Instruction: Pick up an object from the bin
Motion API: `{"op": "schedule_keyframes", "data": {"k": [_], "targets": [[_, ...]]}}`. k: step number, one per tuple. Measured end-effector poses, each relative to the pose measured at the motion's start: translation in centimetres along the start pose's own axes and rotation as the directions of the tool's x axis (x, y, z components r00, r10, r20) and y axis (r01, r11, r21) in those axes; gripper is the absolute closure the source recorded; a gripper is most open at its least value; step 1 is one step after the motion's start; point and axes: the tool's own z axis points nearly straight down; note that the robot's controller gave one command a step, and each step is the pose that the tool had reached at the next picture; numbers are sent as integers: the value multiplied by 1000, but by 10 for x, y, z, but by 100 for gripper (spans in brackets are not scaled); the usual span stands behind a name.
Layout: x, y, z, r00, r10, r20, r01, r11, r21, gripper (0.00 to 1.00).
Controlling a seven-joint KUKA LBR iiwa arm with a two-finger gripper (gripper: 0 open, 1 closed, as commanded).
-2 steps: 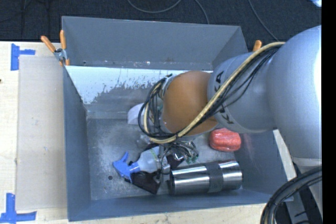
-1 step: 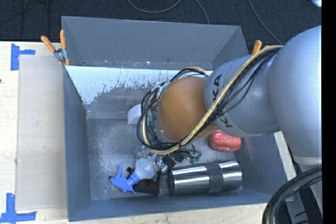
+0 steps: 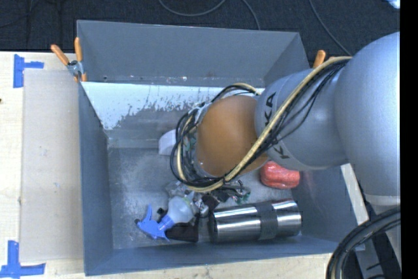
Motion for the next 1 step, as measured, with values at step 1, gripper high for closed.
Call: {"op": "schedule_keyframes", "data": {"k": [1], "targets": [[1,0,-3,1000,1,-1,-1,1000,-1,100]]}}
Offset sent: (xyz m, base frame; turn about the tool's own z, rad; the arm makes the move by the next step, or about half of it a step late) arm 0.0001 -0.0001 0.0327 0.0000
